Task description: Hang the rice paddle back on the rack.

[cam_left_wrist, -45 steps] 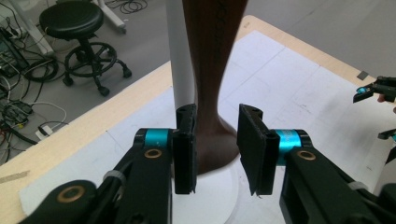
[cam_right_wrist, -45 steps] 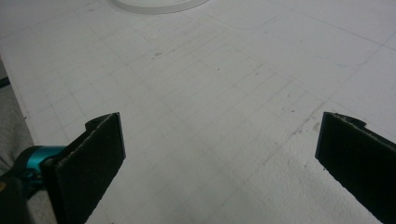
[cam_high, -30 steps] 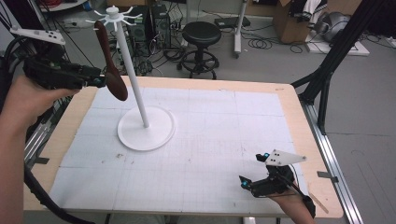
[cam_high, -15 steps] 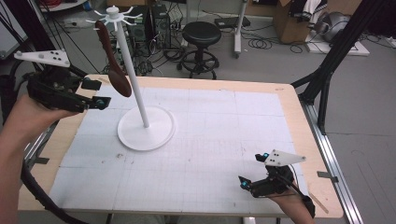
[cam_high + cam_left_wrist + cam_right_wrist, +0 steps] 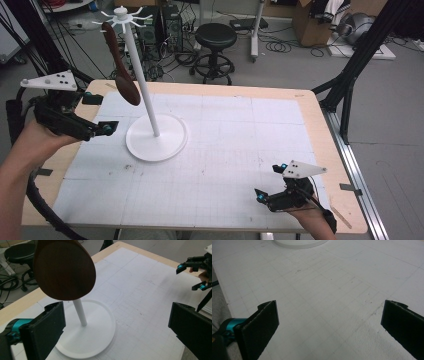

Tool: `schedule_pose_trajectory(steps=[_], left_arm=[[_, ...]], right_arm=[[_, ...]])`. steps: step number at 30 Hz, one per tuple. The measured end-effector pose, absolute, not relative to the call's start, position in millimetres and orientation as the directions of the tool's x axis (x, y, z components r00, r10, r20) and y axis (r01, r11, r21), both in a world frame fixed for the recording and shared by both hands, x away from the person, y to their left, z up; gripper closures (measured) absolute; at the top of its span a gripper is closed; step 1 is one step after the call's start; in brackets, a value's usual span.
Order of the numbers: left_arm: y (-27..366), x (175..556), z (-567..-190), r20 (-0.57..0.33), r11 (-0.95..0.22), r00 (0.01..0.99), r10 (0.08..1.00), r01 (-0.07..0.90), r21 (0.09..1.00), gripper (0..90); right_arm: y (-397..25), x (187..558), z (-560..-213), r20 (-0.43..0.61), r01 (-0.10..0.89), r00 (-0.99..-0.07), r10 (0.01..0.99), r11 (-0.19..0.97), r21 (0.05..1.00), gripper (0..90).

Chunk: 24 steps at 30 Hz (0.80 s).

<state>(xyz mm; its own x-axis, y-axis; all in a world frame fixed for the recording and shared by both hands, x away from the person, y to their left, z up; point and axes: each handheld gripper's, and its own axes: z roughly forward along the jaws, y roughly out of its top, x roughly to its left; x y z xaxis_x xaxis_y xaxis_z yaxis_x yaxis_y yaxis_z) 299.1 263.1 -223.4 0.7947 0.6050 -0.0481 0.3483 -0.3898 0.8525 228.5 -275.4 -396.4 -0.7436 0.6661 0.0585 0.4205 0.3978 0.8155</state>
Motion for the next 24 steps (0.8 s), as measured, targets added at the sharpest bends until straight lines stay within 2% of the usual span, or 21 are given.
schedule_pose_trajectory(steps=[24], left_arm=[[262,275,-262,-0.069,-0.375,0.803,0.592,0.35,0.859,1.7]], right_arm=[[-266,234,-398,0.077,0.416,-0.755,0.651,0.384,0.824,0.5]])
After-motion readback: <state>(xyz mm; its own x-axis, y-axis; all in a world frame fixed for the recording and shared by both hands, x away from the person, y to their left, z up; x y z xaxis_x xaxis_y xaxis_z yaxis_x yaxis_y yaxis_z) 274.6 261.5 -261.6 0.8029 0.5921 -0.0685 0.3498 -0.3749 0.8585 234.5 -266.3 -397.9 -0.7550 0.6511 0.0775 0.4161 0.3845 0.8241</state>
